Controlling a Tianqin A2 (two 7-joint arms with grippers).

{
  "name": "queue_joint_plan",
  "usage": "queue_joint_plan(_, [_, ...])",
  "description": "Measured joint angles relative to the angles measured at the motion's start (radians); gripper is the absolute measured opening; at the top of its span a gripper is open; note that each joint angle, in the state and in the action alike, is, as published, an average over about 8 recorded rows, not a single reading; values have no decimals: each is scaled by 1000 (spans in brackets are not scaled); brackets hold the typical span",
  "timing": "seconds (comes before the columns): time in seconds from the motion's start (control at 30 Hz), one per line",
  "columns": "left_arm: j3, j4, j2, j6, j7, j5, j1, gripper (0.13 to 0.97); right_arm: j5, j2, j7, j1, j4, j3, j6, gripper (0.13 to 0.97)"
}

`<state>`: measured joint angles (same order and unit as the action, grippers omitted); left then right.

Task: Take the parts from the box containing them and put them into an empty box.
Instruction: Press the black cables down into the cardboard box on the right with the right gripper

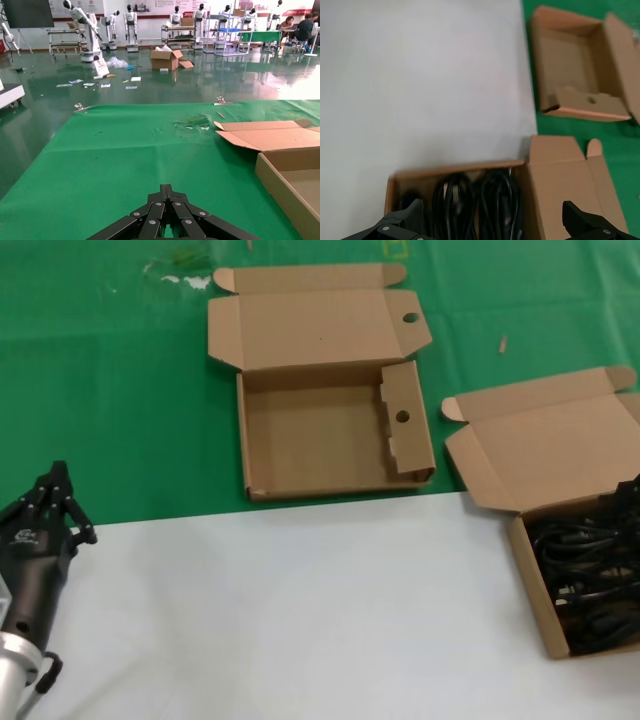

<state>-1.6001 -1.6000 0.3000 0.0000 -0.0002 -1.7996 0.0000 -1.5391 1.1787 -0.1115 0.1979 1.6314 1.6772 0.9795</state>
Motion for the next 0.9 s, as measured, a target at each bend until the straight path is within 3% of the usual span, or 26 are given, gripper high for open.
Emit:
queue_joint_plan(0.37, [0,0,0,0,0,0,0,140,122,-71,-135,347,-179,188,230,949])
queue_joint_plan(0.77, [0,0,0,0,0,0,0,140,201,-154,-207,490,-321,287,276,854])
queue_joint_plan(0.9, [0,0,0,0,0,0,0,140,216,-172,-221,518,-355,305,278,777])
